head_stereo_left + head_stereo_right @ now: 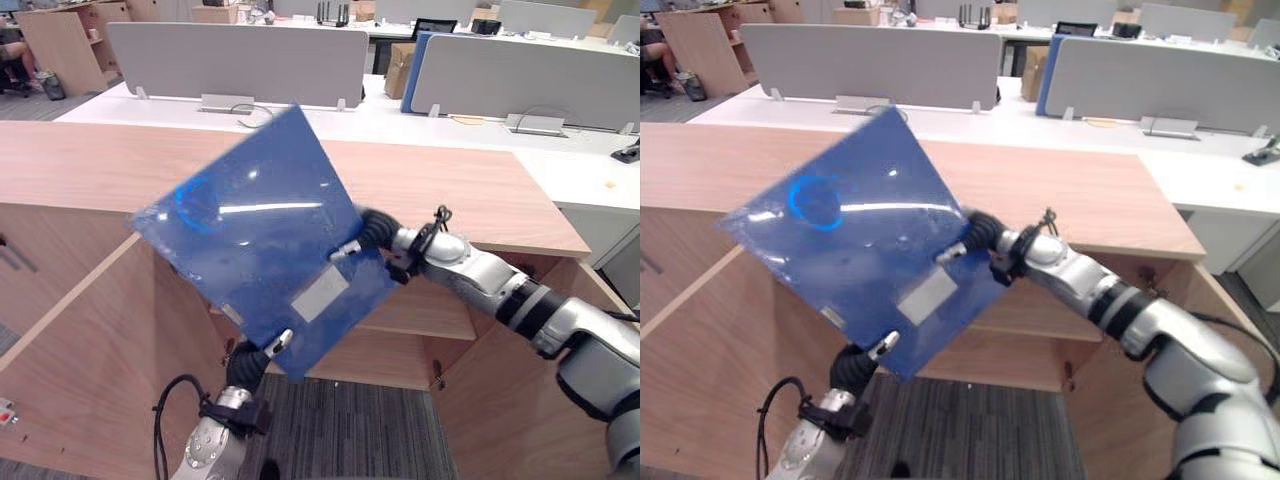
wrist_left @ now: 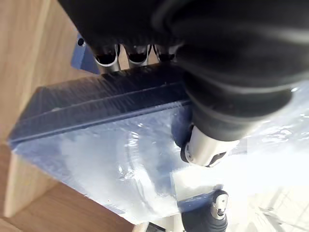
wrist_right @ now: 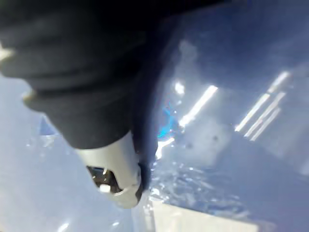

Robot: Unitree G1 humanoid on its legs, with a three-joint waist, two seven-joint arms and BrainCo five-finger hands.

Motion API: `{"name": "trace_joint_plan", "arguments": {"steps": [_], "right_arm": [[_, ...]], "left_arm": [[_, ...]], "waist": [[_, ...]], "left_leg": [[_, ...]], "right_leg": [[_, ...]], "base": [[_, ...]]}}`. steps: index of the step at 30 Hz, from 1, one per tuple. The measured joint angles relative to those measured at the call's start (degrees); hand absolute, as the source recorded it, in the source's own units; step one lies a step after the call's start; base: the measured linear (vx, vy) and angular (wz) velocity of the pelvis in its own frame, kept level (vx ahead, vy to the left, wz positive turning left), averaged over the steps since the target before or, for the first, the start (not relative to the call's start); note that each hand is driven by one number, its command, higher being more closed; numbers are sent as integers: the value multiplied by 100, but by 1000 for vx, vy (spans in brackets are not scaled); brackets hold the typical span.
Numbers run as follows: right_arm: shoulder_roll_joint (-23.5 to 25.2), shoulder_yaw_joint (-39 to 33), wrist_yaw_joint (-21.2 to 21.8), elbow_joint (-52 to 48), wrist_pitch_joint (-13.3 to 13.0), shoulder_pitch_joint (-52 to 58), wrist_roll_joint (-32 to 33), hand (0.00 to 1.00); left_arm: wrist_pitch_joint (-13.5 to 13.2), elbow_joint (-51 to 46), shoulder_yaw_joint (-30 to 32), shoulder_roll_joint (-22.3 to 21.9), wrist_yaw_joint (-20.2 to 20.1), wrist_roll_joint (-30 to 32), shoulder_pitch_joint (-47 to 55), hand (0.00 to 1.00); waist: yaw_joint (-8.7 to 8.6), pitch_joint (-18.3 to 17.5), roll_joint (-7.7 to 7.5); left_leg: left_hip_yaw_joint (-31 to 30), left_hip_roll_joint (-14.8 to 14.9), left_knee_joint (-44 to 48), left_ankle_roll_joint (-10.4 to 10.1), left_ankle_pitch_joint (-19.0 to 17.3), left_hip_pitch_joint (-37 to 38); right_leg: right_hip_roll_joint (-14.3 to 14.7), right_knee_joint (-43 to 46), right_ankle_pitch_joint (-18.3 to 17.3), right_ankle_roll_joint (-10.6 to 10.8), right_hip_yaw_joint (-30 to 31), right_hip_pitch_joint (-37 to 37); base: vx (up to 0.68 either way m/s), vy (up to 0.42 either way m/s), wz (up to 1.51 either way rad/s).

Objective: Walk over to the cabinet, pick up the folder, carry it to the office cabinet, place the folder inside the office cabinet, then close the office cabinet door

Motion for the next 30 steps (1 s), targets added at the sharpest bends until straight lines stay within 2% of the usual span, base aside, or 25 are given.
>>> {"name": "trace_joint_plan", "arguments": {"steps": [4,7,8,10,15,19,21,23,25,27,28,30], "right_arm": [[-460,566,284,-113,371,-11,216,100],[-1002,741,451,-500,410,-23,408,100],[-1086,743,484,-569,409,-24,429,100],[-1368,745,497,-825,409,-45,430,100],[-1610,611,497,-1083,397,-13,414,100],[-1722,-198,476,-1473,311,553,190,100],[-1690,-911,459,-1768,149,1183,173,100],[-1468,-1529,433,-2021,40,1721,115,100],[-1158,-2088,436,-2077,-50,2314,66,100],[-567,-2587,346,-2070,-63,2770,-17,100],[-431,-2660,322,-2070,-67,2814,-58,100],[25,-3293,455,-2168,-117,3160,209,100]], "left_arm": [[177,32,-36,309,-1,479,-30,100],[207,31,-170,433,-66,589,-254,100],[207,31,-170,436,-87,592,-291,0],[207,30,-194,460,-169,616,-426,0],[205,29,-192,457,-187,665,-563,0],[190,87,-283,449,-407,303,-576,0],[88,586,-688,395,-710,13,-654,0],[133,1001,-981,259,-1011,-255,-650,0],[224,1505,-964,29,-1274,-522,-656,0],[308,2369,-615,-319,-1357,-753,-762,0],[331,2559,-522,-412,-1359,-791,-786,0],[471,3386,-170,-676,-1318,-803,-877,0]], "waist": [[92,-22,7],[155,-42,8],[166,-49,8],[185,-100,4],[198,-165,2],[198,-163,-2],[185,-159,-8],[168,-158,-6],[161,-152,-17],[67,-151,-14],[32,-149,-18],[-60,-136,-35]], "left_leg": [[13,-9,3,0,33,12],[23,-11,4,-2,31,12],[31,-11,4,-3,30,12],[45,-9,4,-23,16,12],[79,-7,4,-28,12,15],[121,-13,3,-27,11,13],[136,-6,2,-19,-1,-21],[158,-1,1,-16,1,-70],[195,11,2,3,14,-72],[255,31,2,0,12,-57],[273,44,2,-3,10,-46],[326,70,1,-25,-11,-8]], "right_leg": [[33,34,10,-16,-17,0],[38,56,4,-22,-15,-18],[37,75,-3,-28,-15,-31],[35,111,-18,-34,-7,-54],[28,137,-42,-40,22,-92],[3,175,-54,-24,57,-137],[-10,146,-68,0,76,-158],[-9,136,-66,7,105,-218],[0,112,-41,4,171,-231],[16,99,-10,-18,235,-247],[26,98,-3,-22,260,-248],[49,100,4,-30,328,-245]], "base": [[19,-13,1],[14,-9,-2],[11,0,-5],[2,1,-4],[-4,4,-1],[-1,13,-5],[5,6,-2],[18,8,-7],[31,-2,-12],[32,-12,-16],[25,-19,-19],[19,-21,-16]]}}
